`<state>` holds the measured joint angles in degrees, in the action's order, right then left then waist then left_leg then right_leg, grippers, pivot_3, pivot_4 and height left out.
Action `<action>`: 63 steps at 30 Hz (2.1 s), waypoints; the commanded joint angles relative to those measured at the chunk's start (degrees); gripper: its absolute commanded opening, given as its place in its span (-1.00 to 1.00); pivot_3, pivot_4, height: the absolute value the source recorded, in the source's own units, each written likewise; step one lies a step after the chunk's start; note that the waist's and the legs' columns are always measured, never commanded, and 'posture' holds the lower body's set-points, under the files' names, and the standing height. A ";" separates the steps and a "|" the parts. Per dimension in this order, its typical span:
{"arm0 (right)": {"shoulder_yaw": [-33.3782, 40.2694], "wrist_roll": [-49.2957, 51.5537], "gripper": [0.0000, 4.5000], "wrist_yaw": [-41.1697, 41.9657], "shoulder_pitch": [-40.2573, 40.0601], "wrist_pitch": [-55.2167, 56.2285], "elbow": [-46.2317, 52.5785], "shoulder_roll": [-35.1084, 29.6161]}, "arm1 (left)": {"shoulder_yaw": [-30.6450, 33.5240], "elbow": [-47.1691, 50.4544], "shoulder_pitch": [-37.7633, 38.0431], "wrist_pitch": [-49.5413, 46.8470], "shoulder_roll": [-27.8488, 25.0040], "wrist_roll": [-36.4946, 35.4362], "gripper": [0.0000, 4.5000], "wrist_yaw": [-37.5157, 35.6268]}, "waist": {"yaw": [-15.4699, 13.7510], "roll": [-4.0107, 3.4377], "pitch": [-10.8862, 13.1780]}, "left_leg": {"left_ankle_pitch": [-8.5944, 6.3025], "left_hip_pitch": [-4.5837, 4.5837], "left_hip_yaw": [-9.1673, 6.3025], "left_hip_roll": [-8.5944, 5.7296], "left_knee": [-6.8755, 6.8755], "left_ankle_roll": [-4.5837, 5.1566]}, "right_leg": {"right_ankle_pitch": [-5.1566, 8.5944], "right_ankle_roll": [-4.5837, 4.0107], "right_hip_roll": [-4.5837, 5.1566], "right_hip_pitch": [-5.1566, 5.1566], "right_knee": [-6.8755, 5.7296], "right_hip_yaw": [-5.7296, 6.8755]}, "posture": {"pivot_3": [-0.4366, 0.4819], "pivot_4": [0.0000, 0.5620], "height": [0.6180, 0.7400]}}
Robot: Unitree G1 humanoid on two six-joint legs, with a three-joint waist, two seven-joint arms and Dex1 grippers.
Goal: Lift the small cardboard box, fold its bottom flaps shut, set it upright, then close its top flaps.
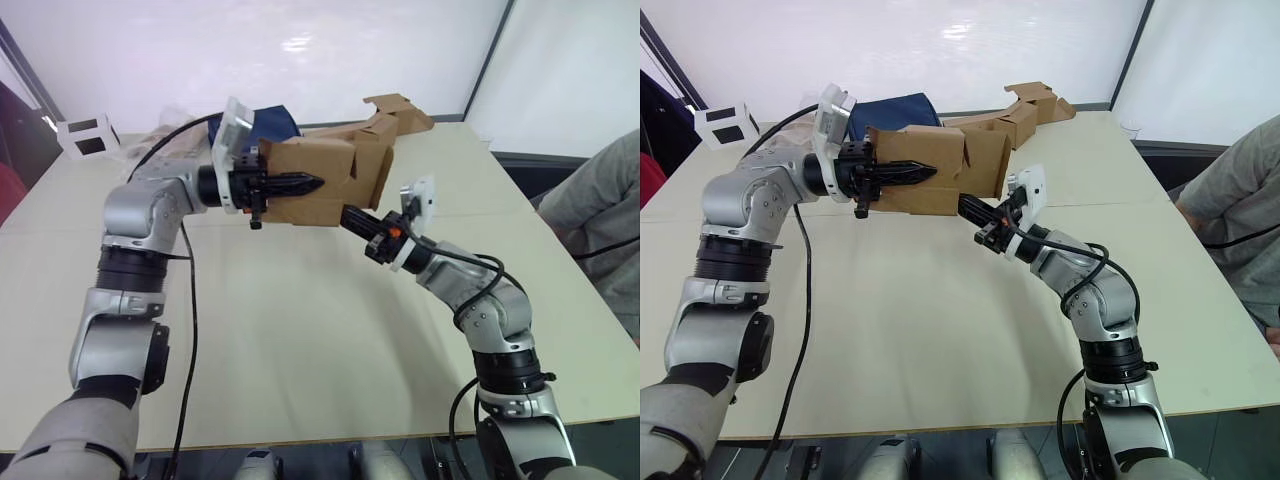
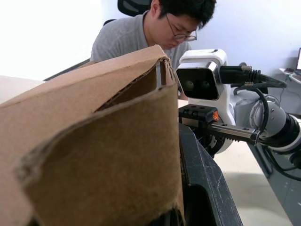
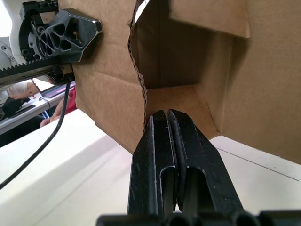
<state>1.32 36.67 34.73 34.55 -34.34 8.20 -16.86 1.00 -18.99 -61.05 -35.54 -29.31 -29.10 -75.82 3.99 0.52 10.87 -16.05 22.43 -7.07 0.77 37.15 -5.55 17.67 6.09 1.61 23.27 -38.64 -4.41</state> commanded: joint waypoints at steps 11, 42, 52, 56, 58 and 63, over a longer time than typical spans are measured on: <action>20.53 16.54 -0.98 2.87 1.43 -6.83 -4.58 -10.68 | 1.80 3.98 -0.41 -0.80 -0.93 -2.62 -1.00 1.38 | -0.01 -0.01 0.01 | -0.16 0.00 0.00 0.00 0.00 0.30 | 0.00 0.00 0.00 -0.01 0.00 0.00 | -0.05 -0.47 1.00; 14.34 22.64 -0.98 0.42 2.49 -8.10 -2.32 4.21 | 1.64 3.00 -1.14 -2.04 -0.78 -4.87 -1.00 3.49 | 0.09 -0.05 0.01 | 0.00 -0.03 0.13 0.01 0.02 0.01 | 0.00 0.00 -0.01 0.08 -0.18 -0.12 | -0.05 -0.47 1.00; 14.13 24.21 -0.51 -0.82 1.97 -7.53 -2.71 6.44 | 1.96 2.44 -1.83 -3.13 -0.58 -5.45 -1.00 3.14 | 0.09 -0.05 0.01 | 0.00 -0.03 0.13 0.01 0.01 0.01 | 0.00 0.00 -0.01 0.09 -0.18 -0.13 | -0.05 -0.47 1.00; 14.35 25.08 0.00 -1.03 1.33 -7.72 -2.79 7.00 | 2.29 2.46 -1.92 -3.98 -0.78 -5.97 -1.00 3.17 | 0.11 -0.05 0.01 | 0.00 -0.03 0.13 0.01 0.01 0.01 | 0.00 0.00 -0.01 0.09 -0.18 -0.12 | -0.05 -0.47 1.00; 14.26 25.19 0.00 -1.15 0.91 -7.73 -2.71 7.25 | 2.38 2.49 -1.89 -3.95 -0.75 -5.97 -1.00 3.39 | 0.09 -0.05 0.01 | 0.00 -0.03 0.13 0.01 0.01 0.01 | 0.00 0.00 -0.01 0.09 -0.18 -0.13 | -0.05 -0.47 1.00; 14.72 26.94 0.00 -1.81 0.40 -7.85 -2.80 8.06 | 2.54 2.41 -1.92 -4.02 -0.73 -6.51 -1.00 4.00 | 0.11 -0.05 0.01 | 0.00 -0.03 0.13 0.01 0.01 0.00 | 0.00 0.00 -0.01 0.09 -0.18 -0.13 | -0.05 -0.47 1.00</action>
<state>15.10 61.32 33.17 34.53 -42.87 3.38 -9.56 1.42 -17.49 -61.14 -39.59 -29.65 -34.45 -72.03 4.11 0.47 10.87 -16.06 22.40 -6.94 0.78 37.15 -5.55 17.68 6.09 1.60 23.37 -38.82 -4.53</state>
